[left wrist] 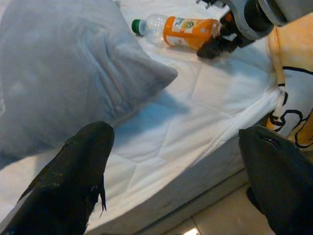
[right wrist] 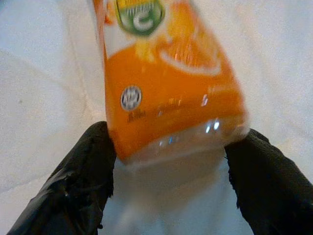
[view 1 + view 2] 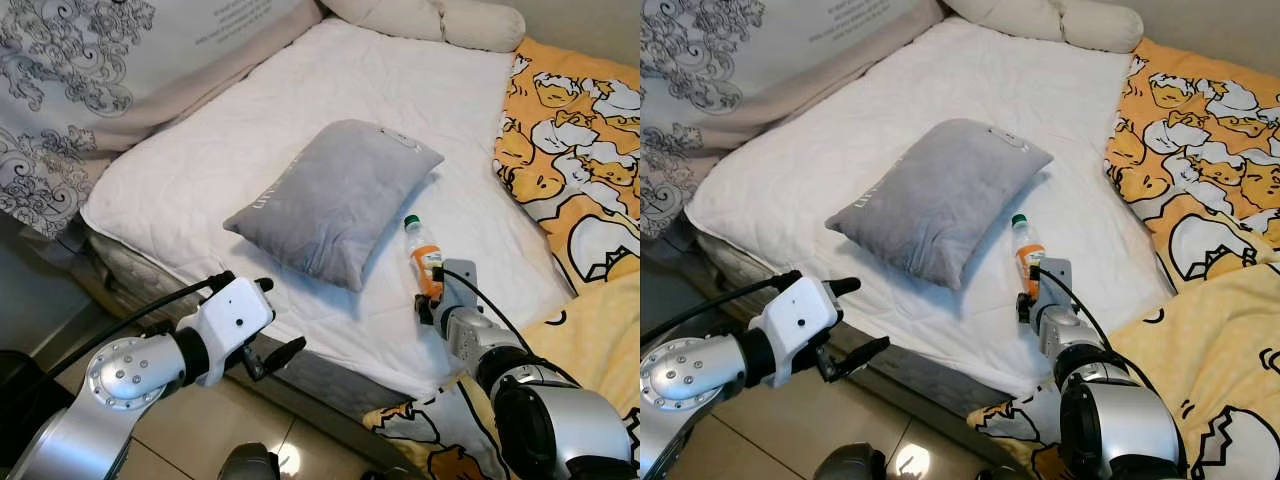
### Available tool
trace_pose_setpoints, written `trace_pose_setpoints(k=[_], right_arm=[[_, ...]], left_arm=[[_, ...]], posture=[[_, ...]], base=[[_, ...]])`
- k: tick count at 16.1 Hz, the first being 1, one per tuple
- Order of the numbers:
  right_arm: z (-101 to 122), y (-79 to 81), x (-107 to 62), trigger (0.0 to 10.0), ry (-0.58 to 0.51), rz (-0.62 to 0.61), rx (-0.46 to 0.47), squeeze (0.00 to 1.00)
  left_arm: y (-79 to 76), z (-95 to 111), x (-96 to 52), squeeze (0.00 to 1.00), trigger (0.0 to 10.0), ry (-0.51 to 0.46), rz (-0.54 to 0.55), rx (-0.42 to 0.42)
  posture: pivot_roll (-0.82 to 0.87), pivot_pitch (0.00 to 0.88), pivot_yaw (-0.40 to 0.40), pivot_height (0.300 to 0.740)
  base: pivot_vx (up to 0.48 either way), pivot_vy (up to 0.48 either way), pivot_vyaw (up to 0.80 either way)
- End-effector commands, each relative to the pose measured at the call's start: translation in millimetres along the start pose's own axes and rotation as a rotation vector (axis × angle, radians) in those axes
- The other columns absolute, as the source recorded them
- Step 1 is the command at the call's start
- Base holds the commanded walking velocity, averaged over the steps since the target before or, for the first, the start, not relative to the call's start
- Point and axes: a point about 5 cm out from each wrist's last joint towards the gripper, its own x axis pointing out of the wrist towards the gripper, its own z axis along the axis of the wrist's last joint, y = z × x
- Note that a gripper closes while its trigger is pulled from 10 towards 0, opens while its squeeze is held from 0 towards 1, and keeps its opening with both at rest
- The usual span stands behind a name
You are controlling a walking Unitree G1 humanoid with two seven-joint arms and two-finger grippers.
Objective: Clean up the room
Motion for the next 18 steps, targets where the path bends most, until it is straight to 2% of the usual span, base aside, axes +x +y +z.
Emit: trace_pose_setpoints(k=[1, 2, 3, 4, 7, 10, 11, 12, 13, 17, 18], right_arm=[[12, -4.2, -0.1, 10.0, -0.049, -0.024, -0.016, 0.0], [13, -3.5, -0.2, 10.0, -0.056, -0.02, -0.014, 0.0], [16, 0.4, -0.4, 10.0, -0.072, 0.007, 0.002, 1.0], [18, 3.3, -0.6, 10.0, -0.089, 0.008, -0.027, 1.0], [26, 9.1, -1.3, 10.0, -0.122, 0.044, -0.021, 1.0], [28, 10.6, -1.4, 10.0, -0.107, 0.05, -0.061, 1.0], [25, 9.5, -1.0, 3.4, -0.079, 0.041, -0.058, 0.0], [25, 9.0, -1.0, 3.4, -0.073, 0.037, -0.052, 0.0], [23, 6.8, -0.7, 0.0, -0.061, 0.028, -0.037, 0.0], [16, 2.1, -0.3, 0.0, -0.038, -0.001, -0.079, 0.0], [14, 1.7, -0.2, 0.0, -0.022, 0.002, -0.054, 0.0]], left_arm=[[-0.2, 3, -3.8, 0.0, 10.0, -0.005, 0.01, 0.006], [-0.9, 3, -4.0, 0.0, 10.0, -0.004, 0.01, 0.004], [-1.8, 3, -4.1, 0.0, 10.0, -0.003, 0.011, 0.002], [-1.9, 3, -4.2, 0.0, 10.0, -0.001, 0.011, 0.0], [-1.3, 2, -5.0, 0.0, 10.0, 0.004, 0.011, -0.002], [-0.2, 2, -5.0, 0.0, 10.0, 0.007, 0.007, 0.001], [-0.6, 2, -4.6, 0.0, 10.0, 0.008, 0.0, 0.003], [-0.7, 2, -4.6, 0.0, 10.0, 0.008, -0.002, 0.003], [-0.1, 3, -3.2, 0.0, 10.0, 0.007, -0.013, 0.006], [3.4, 3, -0.6, 0.0, 10.0, 0.007, -0.024, 0.013], [4.8, 3, 0.4, 0.0, 10.0, 0.008, -0.028, 0.015]], posture=[[0.38, 0.108, -0.059, 0.74], [0.38, 0.107, -0.061, 0.74], [0.39, 0.108, -0.065, 0.74], [0.39, 0.107, -0.066, 0.74], [0.39, 0.101, -0.064, 0.74], [0.39, 0.102, -0.056, 0.74], [0.39, 0.097, -0.05, 0.74], [0.39, 0.097, -0.05, 0.74], [0.39, 0.094, -0.042, 0.74], [0.39, 0.08, -0.027, 0.74], [0.39, 0.073, -0.024, 0.74]], base=[[0.0, 0.0, 0.0], [0.0, 0.0, 0.0], [0.0, 0.0, 0.0], [0.0, 0.0, 0.0], [0.0, 0.0, 0.0], [0.0, 0.0, 0.0], [0.0, 0.0, 0.0], [0.0, 0.0, 0.0], [0.0, 0.0, 0.0], [0.0, 0.0, 0.0], [0.0, 0.0, 0.0]])
